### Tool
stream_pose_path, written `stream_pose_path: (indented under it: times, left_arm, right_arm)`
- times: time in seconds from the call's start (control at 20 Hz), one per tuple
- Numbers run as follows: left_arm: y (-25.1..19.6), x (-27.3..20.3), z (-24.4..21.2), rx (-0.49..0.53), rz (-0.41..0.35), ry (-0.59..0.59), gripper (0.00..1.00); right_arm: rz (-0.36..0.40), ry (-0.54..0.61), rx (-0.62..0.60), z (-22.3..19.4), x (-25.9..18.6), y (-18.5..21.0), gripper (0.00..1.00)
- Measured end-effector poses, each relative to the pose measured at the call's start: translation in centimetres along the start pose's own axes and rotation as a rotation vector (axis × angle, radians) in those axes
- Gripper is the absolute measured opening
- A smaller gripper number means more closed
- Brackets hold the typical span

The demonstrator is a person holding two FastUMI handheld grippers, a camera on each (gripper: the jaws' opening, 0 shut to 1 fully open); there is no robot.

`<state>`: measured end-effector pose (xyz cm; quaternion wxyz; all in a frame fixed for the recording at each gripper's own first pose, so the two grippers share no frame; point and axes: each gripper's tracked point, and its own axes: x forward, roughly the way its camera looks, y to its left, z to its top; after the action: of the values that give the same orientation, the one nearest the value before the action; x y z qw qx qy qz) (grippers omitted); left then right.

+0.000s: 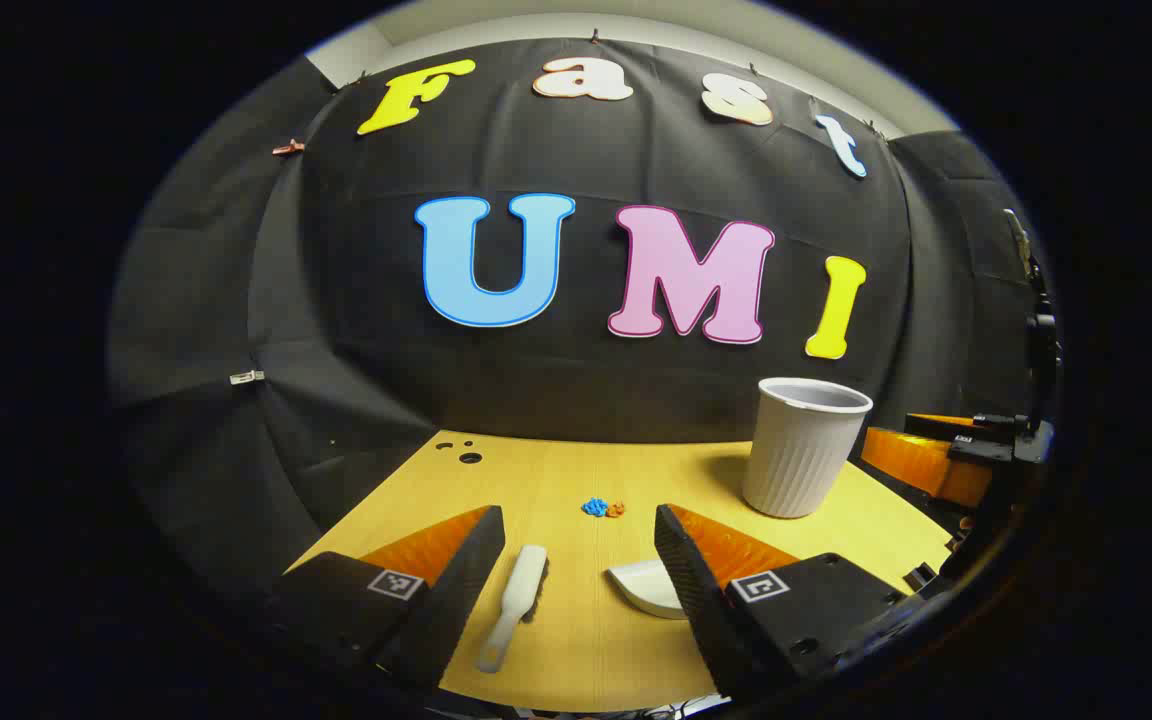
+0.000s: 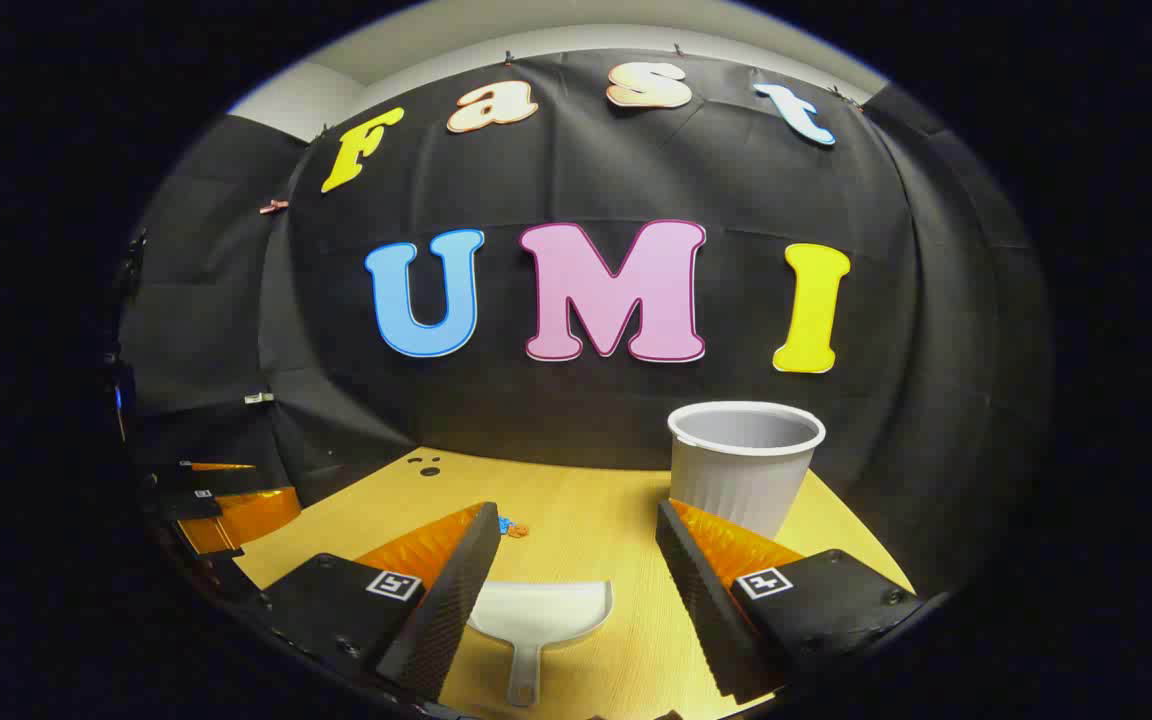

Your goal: Pick up the small broom and dustpan from the desktop, sweep the trash into the dustpan with the broom, and then empty the trash into the garbage bin.

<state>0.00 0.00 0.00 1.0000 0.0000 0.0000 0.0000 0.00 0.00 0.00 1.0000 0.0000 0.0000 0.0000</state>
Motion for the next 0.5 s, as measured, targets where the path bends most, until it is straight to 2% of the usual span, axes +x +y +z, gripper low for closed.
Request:
stream_pose_path:
  times: [0.1, 0.5]
  left_arm:
    - [-0.8, 0.3, 0.0, -0.008, -0.029, -0.002, 0.95]
    - [0.4, 1.9, -2.1, -0.024, -0.025, 0.052, 0.96]
  right_arm:
    - [0.016, 0.012, 0.004, -0.3, 0.2, 0.1, 0.98]
    - [-0.006, 0.065, 0.01, -1.5, 0.8, -0.6, 0.98]
